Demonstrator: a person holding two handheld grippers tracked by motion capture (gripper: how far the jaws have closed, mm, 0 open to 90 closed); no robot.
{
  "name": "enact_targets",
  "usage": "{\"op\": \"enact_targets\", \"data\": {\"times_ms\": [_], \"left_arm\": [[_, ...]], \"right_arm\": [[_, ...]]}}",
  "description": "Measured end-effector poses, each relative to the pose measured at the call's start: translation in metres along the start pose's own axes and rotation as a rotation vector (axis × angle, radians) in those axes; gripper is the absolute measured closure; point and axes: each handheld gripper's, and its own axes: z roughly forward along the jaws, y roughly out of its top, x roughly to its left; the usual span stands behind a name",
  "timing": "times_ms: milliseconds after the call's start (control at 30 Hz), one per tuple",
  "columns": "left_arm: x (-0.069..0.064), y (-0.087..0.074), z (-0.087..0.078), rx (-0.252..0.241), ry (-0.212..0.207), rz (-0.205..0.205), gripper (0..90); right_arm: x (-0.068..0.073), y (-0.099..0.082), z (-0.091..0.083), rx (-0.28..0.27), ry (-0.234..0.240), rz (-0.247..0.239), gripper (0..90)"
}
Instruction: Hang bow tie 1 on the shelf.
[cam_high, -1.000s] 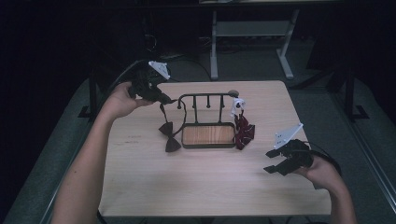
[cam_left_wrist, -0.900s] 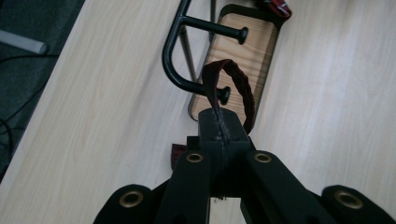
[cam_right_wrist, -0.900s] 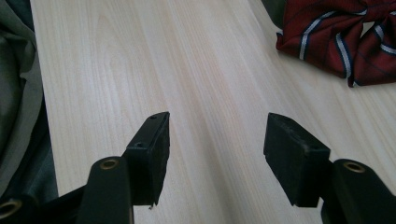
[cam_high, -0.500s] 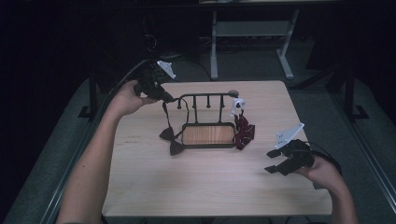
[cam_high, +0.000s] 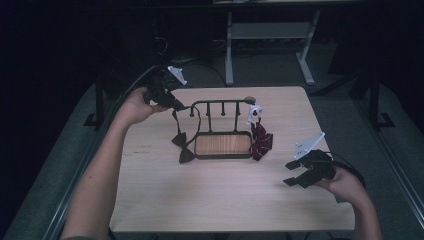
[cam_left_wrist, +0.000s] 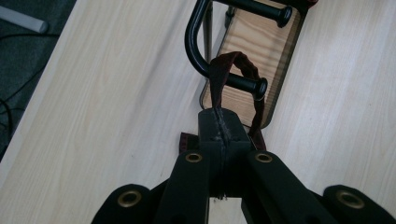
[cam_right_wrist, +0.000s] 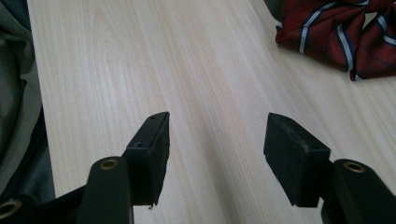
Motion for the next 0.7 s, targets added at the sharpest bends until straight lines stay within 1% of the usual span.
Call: {"op": "enact_targets", "data": {"times_ms": [67,300,400,533,700], "left_arm": [[-0.0001,0.0005,0.0012,0.008,0.0,0.007,89.2],[0.0008,0.0012,0.0057,0.031,-0.003,0.008,89.2],[0.0008,0.0021,0.0068,0.032,-0.002,0.013,89.2],[0.0013,0.0025,0.0077,0.033,-0.001,0.008,88.9],[0.0028,0.0015,0.0071,0.032,0.005,0.006,87.0]], "right_arm": [[0.0,-0.0003,0.0,-0.004,0.002,0.004,40.3],[-0.0011,-0.0016,-0.0009,-0.007,0.0,-0.001,40.4],[-0.0019,-0.0025,-0.0017,-0.012,-0.001,-0.001,40.3],[-0.0018,-0.0025,-0.0024,-0.008,-0.001,0.01,40.2],[-0.0017,-0.0025,-0.0026,-0.011,-0.001,0.006,40.1]]}}
